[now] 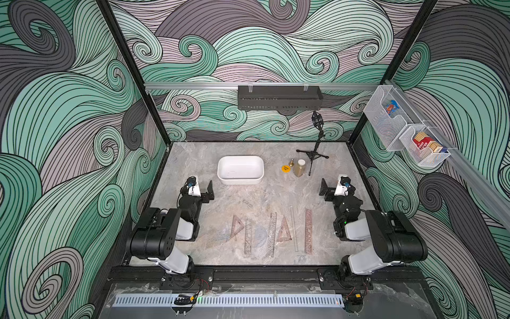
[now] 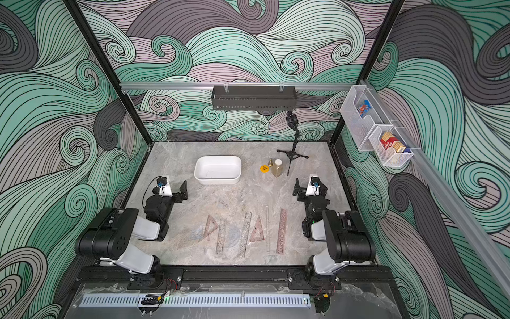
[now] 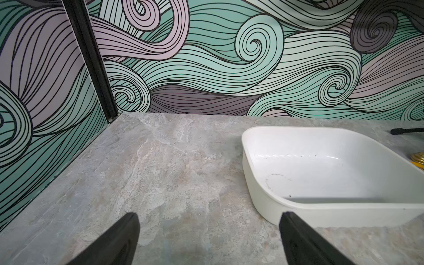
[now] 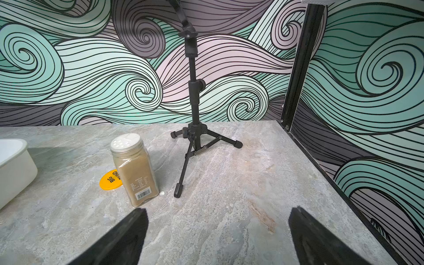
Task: Put the scattered rulers into the storage box
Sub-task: Move the storage box to the center of the board.
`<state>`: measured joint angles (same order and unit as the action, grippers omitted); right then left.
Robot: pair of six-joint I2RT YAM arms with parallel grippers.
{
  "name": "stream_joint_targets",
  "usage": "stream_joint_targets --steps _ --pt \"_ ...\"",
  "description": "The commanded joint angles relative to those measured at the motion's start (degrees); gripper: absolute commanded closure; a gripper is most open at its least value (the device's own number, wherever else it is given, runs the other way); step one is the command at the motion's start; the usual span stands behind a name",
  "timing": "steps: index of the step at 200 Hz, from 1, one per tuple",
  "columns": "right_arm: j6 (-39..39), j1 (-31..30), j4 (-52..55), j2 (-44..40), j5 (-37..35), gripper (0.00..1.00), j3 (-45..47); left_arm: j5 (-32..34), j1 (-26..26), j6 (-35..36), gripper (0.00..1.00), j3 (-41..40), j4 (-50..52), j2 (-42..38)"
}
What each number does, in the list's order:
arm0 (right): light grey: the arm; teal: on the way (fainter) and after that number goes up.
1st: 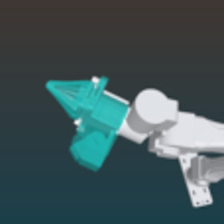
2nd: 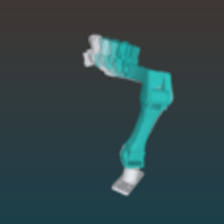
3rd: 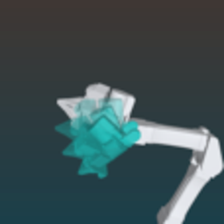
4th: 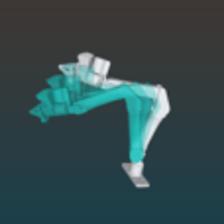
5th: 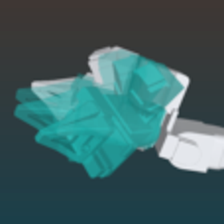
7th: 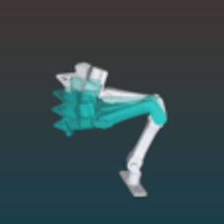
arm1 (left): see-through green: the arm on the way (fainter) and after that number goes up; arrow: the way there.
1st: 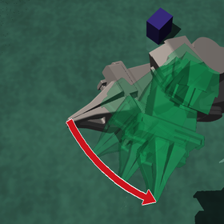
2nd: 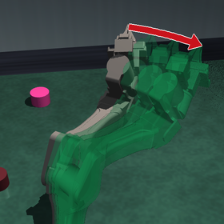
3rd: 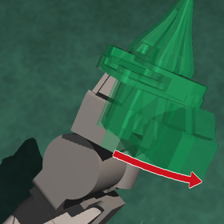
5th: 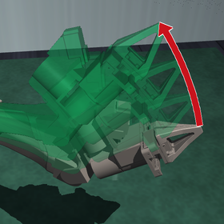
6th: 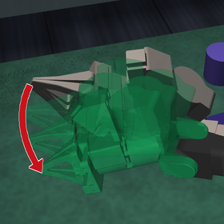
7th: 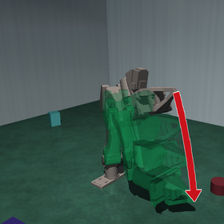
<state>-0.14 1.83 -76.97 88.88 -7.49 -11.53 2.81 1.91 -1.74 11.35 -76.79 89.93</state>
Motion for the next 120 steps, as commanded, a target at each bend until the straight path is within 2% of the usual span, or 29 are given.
stream_joint_targets --steps 1,57,92,101,110,120 --pt "0.43 -0.24 -1.25 0.23 -0.73 0.00 -0.51 0.53 -0.34 -0.28 0.01 0.86 -1.99 0.55" --pt "0.23 -0.16 -1.17 0.23 -0.78 0.00 -0.51 1.50 -0.34 -1.59 0.01 0.60 -1.64 0.01" --pt "0.22 -0.14 -1.15 0.20 -0.79 0.00 -0.52 1.43 -0.44 -1.57 0.01 2.05 3.37 -1.09" --pt "-0.45 -0.70 -1.51 -0.17 -4.96 0.00 -0.26 1.36 -0.44 -2.02 0.01 3.43 7.96 -2.22" --pt "-1.64 -2.33 -1.54 -1.63 -13.84 0.00 0.30 4.29 -0.31 -2.31 0.01 4.00 9.04 -2.99" --pt "0.02 -3.31 -2.04 -3.58 -14.21 0.00 1.06 11.02 -0.33 -4.20 0.01 4.42 8.82 -4.12"
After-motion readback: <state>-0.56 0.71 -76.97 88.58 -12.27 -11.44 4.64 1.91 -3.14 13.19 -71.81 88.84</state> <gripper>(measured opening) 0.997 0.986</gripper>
